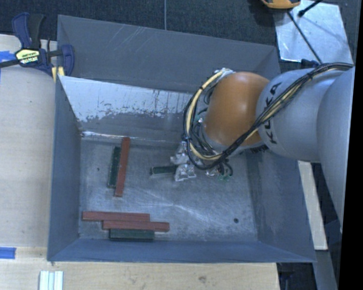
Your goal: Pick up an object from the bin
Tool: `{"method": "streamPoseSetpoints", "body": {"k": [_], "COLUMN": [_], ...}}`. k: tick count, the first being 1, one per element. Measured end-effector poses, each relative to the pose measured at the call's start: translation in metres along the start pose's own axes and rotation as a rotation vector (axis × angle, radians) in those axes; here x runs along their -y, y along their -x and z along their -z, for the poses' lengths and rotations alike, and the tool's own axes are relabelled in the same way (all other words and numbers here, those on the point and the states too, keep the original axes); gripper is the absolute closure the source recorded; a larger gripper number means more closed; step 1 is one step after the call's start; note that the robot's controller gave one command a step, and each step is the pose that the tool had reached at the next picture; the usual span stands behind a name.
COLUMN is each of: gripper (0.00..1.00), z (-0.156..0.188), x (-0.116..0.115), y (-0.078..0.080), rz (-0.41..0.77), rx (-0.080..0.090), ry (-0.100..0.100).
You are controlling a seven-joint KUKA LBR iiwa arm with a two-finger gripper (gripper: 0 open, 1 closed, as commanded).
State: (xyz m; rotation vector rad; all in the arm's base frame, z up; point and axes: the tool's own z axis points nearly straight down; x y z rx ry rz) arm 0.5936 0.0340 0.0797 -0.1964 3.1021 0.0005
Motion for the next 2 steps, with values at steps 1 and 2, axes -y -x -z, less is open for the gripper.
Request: {"method": "streamPoseSetpoints", "body": {"k": [1, 2], "gripper": [1.00, 1.00], "z": [0.1578, 0.1564], "x": [-0.0008, -0.0008], "y": [0.0160, 0.0153], "rz": [0.015, 0.015], "rx": [-0.025, -0.028], "ry": [0.001, 0.001]}}
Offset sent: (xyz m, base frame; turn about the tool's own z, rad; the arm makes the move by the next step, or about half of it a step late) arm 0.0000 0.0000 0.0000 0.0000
